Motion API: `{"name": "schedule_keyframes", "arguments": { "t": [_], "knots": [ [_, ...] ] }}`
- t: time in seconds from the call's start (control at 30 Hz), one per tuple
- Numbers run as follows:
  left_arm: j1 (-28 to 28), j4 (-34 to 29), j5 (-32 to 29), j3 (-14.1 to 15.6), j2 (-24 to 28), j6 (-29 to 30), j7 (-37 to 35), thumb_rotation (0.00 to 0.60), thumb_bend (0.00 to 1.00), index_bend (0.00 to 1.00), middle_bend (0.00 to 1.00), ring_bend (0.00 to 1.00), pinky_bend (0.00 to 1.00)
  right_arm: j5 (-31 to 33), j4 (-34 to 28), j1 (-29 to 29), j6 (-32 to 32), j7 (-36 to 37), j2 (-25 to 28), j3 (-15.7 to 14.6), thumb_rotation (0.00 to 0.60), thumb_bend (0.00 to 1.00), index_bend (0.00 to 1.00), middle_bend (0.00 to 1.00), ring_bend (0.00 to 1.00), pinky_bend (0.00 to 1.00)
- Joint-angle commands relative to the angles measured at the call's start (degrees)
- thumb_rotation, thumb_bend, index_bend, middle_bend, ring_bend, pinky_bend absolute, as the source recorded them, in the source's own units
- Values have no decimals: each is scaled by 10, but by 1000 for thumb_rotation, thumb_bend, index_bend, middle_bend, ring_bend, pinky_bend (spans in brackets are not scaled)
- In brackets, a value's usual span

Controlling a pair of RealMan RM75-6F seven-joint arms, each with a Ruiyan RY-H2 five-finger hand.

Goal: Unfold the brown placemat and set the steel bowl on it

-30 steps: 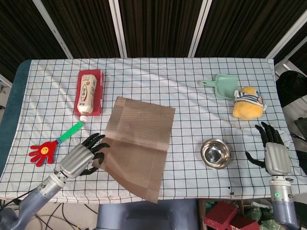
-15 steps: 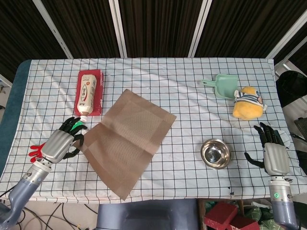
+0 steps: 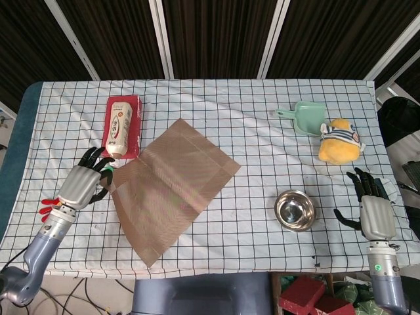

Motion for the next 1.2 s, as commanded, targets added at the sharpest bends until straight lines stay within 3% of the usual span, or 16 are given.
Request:
{"name": "schedule_keyframes", "arguments": {
  "t": [0.03,0.37,0.57,0.63,0.73,1.03,1.2],
  "knots": [
    [-4,12,-12,-12,-12,-2,15,600,402,694,243,37,67,0,0,0,-1,0,0,0,600,182,139,36,26,161],
    [-4,42,-55,-41,-39,-3,45,600,388,661,241,37,59,0,-2,1,-3,1,2,0,600,181,139,37,26,161],
    [3,37,-60,-41,-34,-4,37,600,251,554,207,35,34,0,-4,1,-3,1,3,0,600,181,139,37,26,161],
    [7,34,-58,-38,-27,-5,34,600,148,467,180,31,21,1,-5,2,-4,2,4,0,600,181,139,36,26,161],
    [12,27,-56,-34,-16,-5,28,600,67,339,146,27,16,1,-6,2,-4,1,4,0,600,181,139,37,25,161],
    [47,-30,-55,-35,24,32,-18,600,60,235,116,1,0,-4,-11,4,-4,-2,8,0,600,142,149,37,26,161],
    [87,-98,-36,-29,53,96,-34,600,60,205,105,1,0,-21,-27,8,1,-18,15,-2,600,110,160,37,26,161]
  ]
}}
